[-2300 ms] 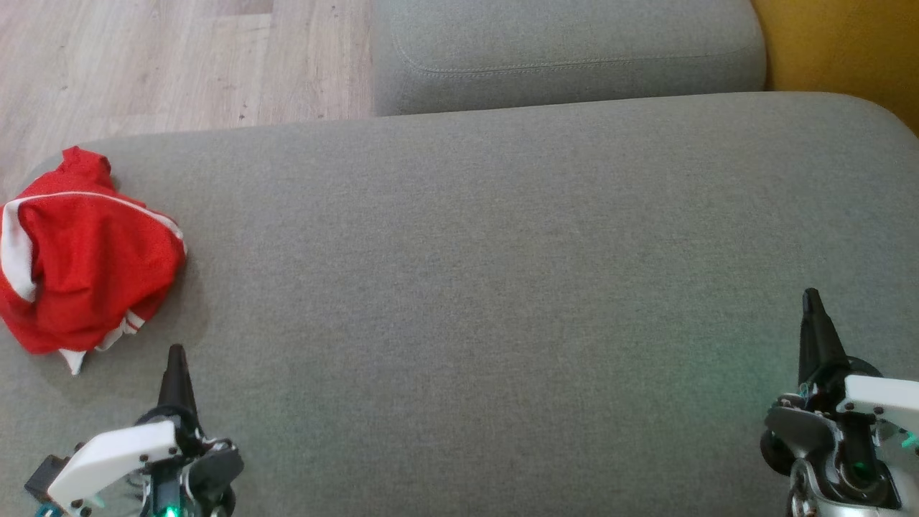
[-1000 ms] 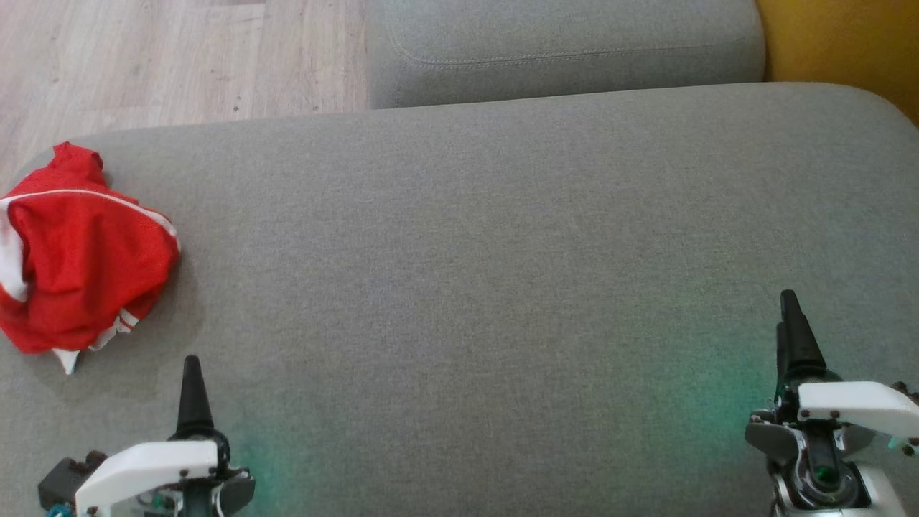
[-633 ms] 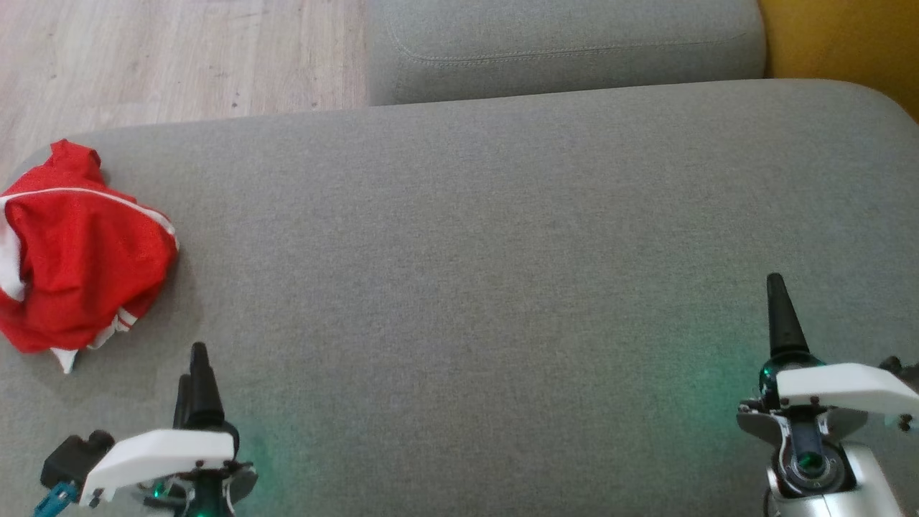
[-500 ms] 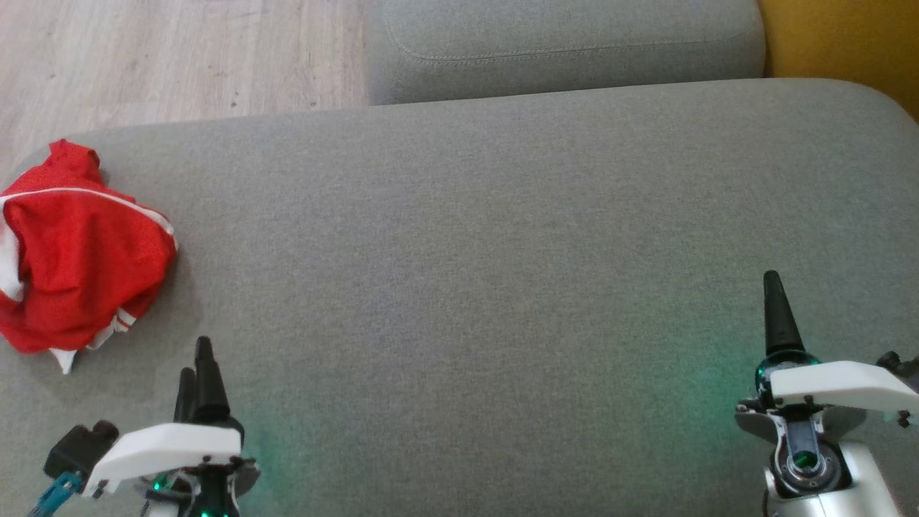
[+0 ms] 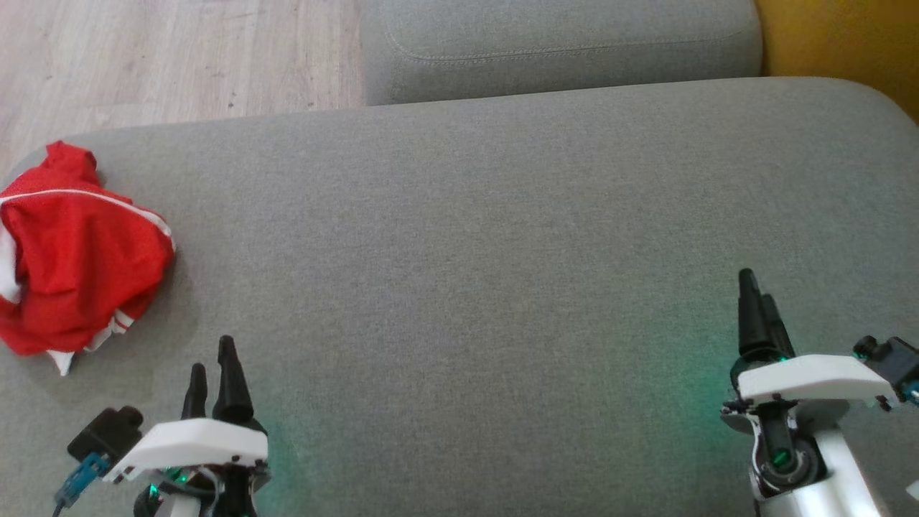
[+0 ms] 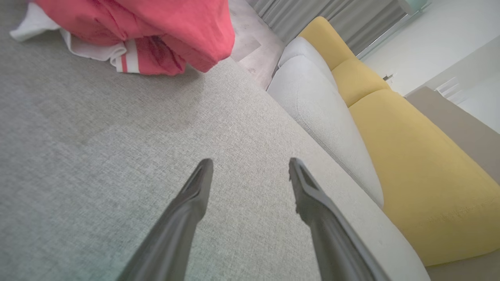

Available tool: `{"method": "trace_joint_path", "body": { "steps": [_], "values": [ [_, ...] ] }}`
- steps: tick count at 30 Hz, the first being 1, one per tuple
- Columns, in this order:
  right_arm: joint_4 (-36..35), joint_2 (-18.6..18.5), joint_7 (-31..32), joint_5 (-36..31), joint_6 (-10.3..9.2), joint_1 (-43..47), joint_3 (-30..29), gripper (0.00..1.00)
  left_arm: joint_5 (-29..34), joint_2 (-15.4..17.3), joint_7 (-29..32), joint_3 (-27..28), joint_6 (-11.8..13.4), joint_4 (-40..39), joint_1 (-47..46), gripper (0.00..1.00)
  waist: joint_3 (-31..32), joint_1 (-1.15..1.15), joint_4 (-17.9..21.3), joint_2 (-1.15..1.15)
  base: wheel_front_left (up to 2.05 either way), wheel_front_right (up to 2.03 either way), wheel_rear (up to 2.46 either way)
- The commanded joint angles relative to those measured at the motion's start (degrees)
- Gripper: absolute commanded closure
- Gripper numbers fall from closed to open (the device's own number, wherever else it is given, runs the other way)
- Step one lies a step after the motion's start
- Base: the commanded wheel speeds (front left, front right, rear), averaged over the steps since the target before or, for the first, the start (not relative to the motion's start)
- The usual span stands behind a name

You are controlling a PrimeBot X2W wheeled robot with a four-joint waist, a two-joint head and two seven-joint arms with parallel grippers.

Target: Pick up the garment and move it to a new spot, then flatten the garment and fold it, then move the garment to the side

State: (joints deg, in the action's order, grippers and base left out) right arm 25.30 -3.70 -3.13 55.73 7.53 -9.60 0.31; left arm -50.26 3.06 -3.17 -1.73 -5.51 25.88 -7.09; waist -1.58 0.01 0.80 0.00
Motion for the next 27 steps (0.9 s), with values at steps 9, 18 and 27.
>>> {"method": "trace_joint_path", "body": {
  "steps": [9,18,27],
  "values": [
    [-0.18,-0.42,-2.07,-7.80,-0.02,-3.37,1.43,0.00,6.77,0.97,-2.07,0.72,1.69,0.05,-2.38,0.00,0.46,0.00,0.35,0.00,0.00,0.00,0.00],
    [1.34,-0.14,-3.76,-15.70,-0.03,-3.87,2.06,0.00,13.73,0.85,-3.75,0.14,2.35,1.27,-2.30,0.00,0.54,0.00,0.40,0.00,0.00,0.00,0.00],
    [2.96,-0.19,-5.28,-22.81,-0.03,-5.23,3.07,0.00,20.43,1.06,-5.27,-0.58,2.84,3.57,-3.36,0.00,0.25,0.00,0.48,0.00,0.00,0.00,0.00]
  ]
}}
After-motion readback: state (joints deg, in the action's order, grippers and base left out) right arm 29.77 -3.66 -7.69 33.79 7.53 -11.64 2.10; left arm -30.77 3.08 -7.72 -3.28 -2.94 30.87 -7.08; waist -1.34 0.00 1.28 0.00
